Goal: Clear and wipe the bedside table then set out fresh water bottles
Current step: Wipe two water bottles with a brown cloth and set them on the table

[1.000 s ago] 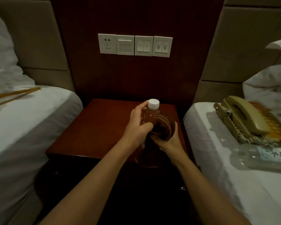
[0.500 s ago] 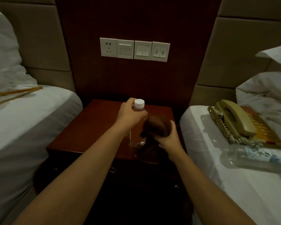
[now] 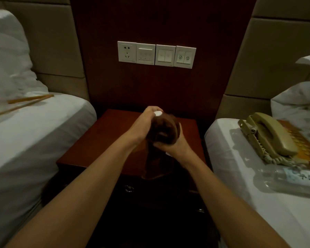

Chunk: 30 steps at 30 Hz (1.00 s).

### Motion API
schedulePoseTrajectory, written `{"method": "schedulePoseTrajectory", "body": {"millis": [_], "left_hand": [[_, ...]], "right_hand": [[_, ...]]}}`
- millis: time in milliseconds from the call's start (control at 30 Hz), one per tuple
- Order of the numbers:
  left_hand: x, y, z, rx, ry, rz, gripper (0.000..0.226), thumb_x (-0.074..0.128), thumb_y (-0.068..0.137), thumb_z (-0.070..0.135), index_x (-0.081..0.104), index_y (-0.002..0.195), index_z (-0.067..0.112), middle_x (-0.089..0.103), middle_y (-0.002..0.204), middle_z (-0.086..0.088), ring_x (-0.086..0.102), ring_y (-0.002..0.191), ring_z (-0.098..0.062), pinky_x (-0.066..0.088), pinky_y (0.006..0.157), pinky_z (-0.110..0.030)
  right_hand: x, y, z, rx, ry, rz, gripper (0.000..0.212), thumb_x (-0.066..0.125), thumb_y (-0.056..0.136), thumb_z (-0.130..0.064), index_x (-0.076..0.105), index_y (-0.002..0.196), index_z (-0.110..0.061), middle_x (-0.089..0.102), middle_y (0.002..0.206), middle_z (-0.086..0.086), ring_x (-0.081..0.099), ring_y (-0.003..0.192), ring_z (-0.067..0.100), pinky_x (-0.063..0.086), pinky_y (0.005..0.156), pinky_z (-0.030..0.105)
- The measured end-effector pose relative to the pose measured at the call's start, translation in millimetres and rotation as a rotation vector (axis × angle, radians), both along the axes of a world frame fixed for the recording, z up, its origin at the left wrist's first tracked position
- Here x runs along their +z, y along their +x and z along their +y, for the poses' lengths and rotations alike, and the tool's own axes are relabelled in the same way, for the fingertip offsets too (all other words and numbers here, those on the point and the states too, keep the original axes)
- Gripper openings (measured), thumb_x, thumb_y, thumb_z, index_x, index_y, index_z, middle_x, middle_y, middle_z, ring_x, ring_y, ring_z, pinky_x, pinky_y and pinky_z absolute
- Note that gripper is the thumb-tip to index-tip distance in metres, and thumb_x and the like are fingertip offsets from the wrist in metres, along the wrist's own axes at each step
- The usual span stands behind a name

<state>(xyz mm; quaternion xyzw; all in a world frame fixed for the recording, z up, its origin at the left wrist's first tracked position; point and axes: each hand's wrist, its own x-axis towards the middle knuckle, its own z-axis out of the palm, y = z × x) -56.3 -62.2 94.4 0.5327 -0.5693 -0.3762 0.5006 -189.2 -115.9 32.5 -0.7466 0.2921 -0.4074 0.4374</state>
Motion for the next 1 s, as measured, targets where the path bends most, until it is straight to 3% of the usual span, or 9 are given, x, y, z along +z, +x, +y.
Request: {"method": "schedulePoseTrajectory", "body": {"millis": [67, 167, 267, 333, 400, 567, 733, 833, 1000], "left_hand": [[-1, 5, -4, -0.007, -0.009, -0.076, 0.02, 0.036, 0.095, 0.033, 0.048, 0.111, 0.029, 0.051, 0.107, -0.002, 0.055, 0.094, -0.018, 0.047, 0.078, -0.031], [-4, 6, -8, -0.014, 0.008, -0.102, 0.027, 0.057, 0.093, 0.022, 0.045, 0.116, 0.027, 0.047, 0.109, 0.002, 0.056, 0.097, -0.016, 0.052, 0.08, -0.029], [-10, 9, -10, 0.02, -0.023, -0.11, 0.041, 0.069, 0.086, 0.017, 0.044, 0.118, 0.024, 0.048, 0.112, -0.001, 0.059, 0.1, -0.019, 0.057, 0.082, -0.034], [-13, 10, -13, 0.075, -0.033, -0.079, 0.04, 0.068, 0.086, 0.014, 0.045, 0.117, 0.025, 0.049, 0.115, -0.003, 0.059, 0.101, -0.022, 0.057, 0.081, -0.034], [-13, 12, -13, 0.134, -0.032, -0.026, 0.038, 0.065, 0.087, 0.012, 0.046, 0.117, 0.024, 0.05, 0.114, -0.003, 0.058, 0.099, -0.02, 0.055, 0.074, -0.03], [-10, 21, -5, 0.298, -0.062, 0.104, 0.03, 0.057, 0.092, 0.007, 0.046, 0.117, 0.02, 0.047, 0.1, 0.005, 0.053, 0.086, -0.012, 0.05, 0.067, -0.027], [-11, 33, 3, 0.316, -0.073, 0.077, 0.028, 0.054, 0.094, 0.007, 0.043, 0.114, 0.023, 0.044, 0.1, 0.006, 0.051, 0.087, -0.01, 0.05, 0.067, -0.027], [-16, 40, 4, 0.299, -0.107, 0.023, 0.029, 0.055, 0.093, 0.009, 0.043, 0.117, 0.021, 0.047, 0.099, 0.005, 0.053, 0.088, -0.012, 0.05, 0.076, -0.033], [-23, 33, -8, 0.262, -0.182, -0.009, 0.03, 0.059, 0.092, 0.012, 0.046, 0.116, 0.023, 0.053, 0.103, 0.004, 0.055, 0.09, -0.007, 0.047, 0.071, -0.022]], "right_hand": [[-27, -1, 0, -0.034, 0.071, 0.036, 0.057, 0.08, 0.069, -0.004, 0.053, 0.117, -0.021, 0.06, 0.116, 0.0, 0.058, 0.11, -0.001, 0.05, 0.093, 0.024], [-43, -1, 2, -0.096, 0.068, 0.084, 0.076, 0.085, 0.064, -0.022, 0.046, 0.129, -0.016, 0.057, 0.126, 0.001, 0.055, 0.118, 0.009, 0.049, 0.098, 0.043], [-34, 3, 5, -0.094, -0.015, 0.082, 0.048, 0.077, 0.069, 0.003, 0.061, 0.108, -0.021, 0.064, 0.108, -0.001, 0.061, 0.103, -0.001, 0.054, 0.089, 0.028], [-32, 8, 9, -0.107, -0.038, 0.077, 0.043, 0.076, 0.067, 0.0, 0.064, 0.104, -0.017, 0.067, 0.104, 0.004, 0.065, 0.1, 0.009, 0.056, 0.085, 0.036], [-35, 12, 16, -0.14, 0.001, 0.129, 0.055, 0.079, 0.064, -0.016, 0.058, 0.115, -0.017, 0.064, 0.11, 0.003, 0.064, 0.099, 0.014, 0.057, 0.083, 0.042], [-28, 20, 42, -0.22, 0.162, 0.351, 0.082, 0.081, 0.063, -0.043, 0.03, 0.126, -0.032, 0.058, 0.103, -0.01, 0.06, 0.089, 0.014, 0.053, 0.073, 0.033], [-22, 22, 47, -0.204, 0.116, 0.493, 0.067, 0.073, 0.071, -0.029, 0.032, 0.124, -0.027, 0.059, 0.098, -0.004, 0.062, 0.088, 0.02, 0.056, 0.075, 0.04], [-9, 10, 38, -0.233, 0.118, 0.48, 0.067, 0.073, 0.071, -0.023, 0.035, 0.126, -0.024, 0.059, 0.109, -0.001, 0.061, 0.098, 0.022, 0.054, 0.08, 0.038], [4, -22, 12, -0.432, -0.021, 0.639, 0.092, 0.076, 0.072, -0.031, 0.018, 0.144, -0.024, 0.042, 0.135, 0.008, 0.053, 0.114, 0.03, 0.05, 0.09, 0.044]]}}
